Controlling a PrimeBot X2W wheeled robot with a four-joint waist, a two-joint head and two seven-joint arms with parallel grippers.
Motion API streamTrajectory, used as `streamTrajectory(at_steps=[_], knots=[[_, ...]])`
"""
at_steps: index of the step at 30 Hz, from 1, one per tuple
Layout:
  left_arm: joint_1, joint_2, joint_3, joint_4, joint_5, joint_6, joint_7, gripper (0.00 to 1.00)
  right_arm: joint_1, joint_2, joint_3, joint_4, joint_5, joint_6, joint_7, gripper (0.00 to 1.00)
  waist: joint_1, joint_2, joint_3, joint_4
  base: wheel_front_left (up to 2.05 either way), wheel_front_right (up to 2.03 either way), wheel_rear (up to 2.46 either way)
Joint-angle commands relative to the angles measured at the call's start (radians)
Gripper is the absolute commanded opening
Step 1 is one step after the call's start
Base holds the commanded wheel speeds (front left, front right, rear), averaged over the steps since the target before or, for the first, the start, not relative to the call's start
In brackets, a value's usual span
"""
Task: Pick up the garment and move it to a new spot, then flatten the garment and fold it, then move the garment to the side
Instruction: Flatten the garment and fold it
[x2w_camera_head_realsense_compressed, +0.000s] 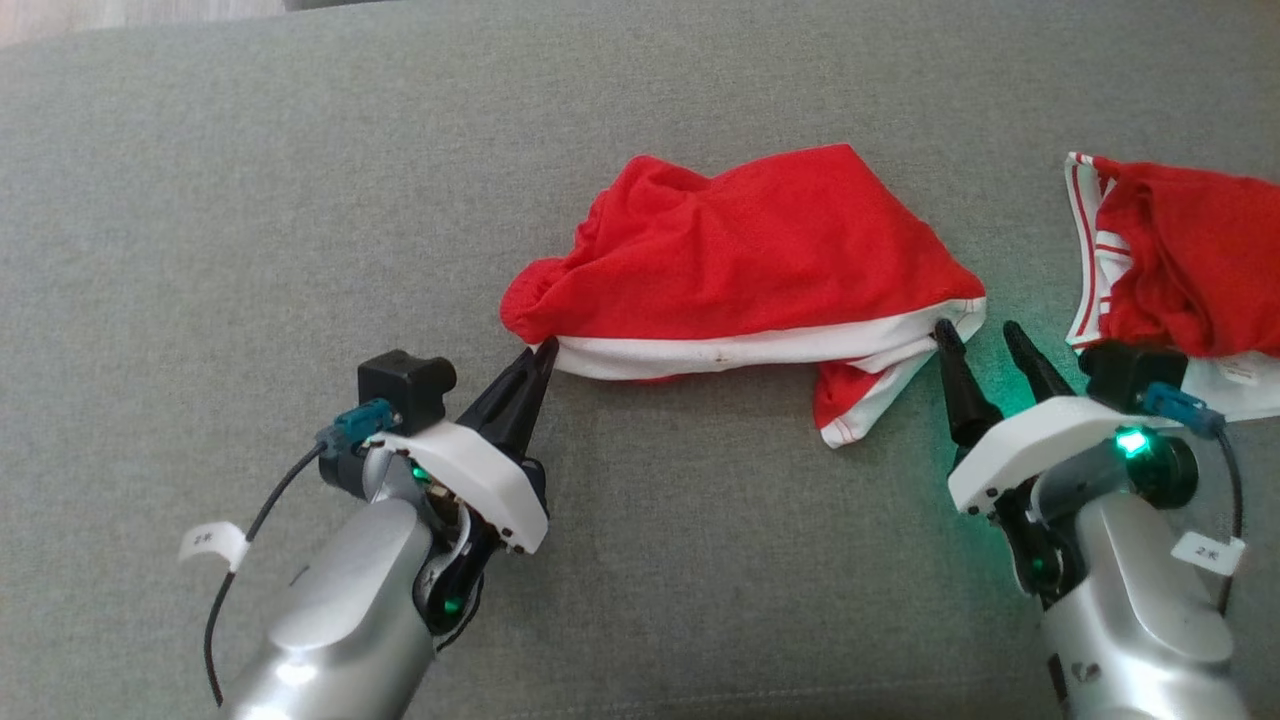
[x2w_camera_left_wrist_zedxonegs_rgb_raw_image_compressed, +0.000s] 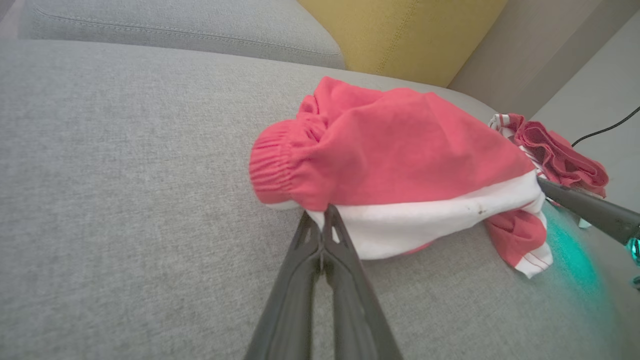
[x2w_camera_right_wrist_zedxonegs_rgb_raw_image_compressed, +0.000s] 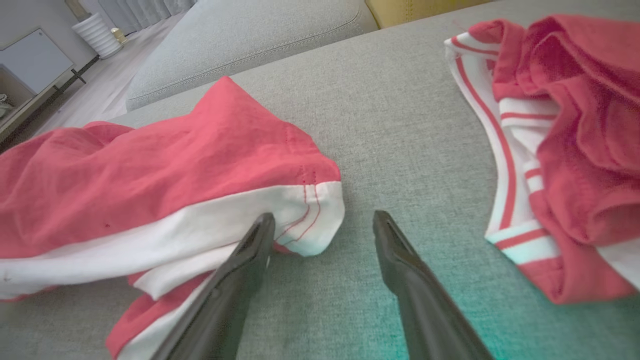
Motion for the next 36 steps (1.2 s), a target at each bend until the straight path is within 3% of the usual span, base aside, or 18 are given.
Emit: streamTrajectory(at_steps=[1,2,3,12,23,36], knots=[[-0.021,0.021,0.035,-0.032,0.009,0.003,-0.013,0.00,-0.041,-0.009,0.033,-0.021,0.010,-0.001,-0.015,0.58,0.0000,0.0000,0.002,0.000,0.00,0.00,0.00],[-0.022,0.021,0.035,-0.033,0.009,0.003,-0.013,0.00,-0.045,-0.012,0.037,-0.016,0.013,-0.001,-0.018,0.25,0.0000,0.0000,0.004,0.000,0.00,0.00,0.00],[-0.023,0.022,0.035,-0.033,0.010,0.004,-0.013,0.00,-0.048,-0.015,0.042,-0.010,0.016,-0.001,-0.021,0.00,0.0000,0.0000,0.005,0.000,0.00,0.00,0.00],[-0.023,0.030,0.042,-0.030,0.009,0.006,-0.013,0.00,-0.054,-0.060,0.076,-0.008,0.006,-0.001,-0.077,0.00,0.0000,0.0000,-0.015,0.000,0.00,0.00,0.00],[-0.019,0.064,0.070,-0.115,0.012,0.042,0.002,0.00,-0.027,-0.132,0.111,-0.142,-0.005,-0.001,-0.078,0.00,0.0000,0.0000,-0.076,-0.014,0.00,0.00,0.00],[0.061,0.075,0.077,-0.152,-0.014,0.082,0.010,0.00,0.131,-0.051,0.037,-0.313,-0.063,-0.001,-0.165,0.00,0.0000,0.0000,-0.118,-0.030,0.00,0.00,0.00]])
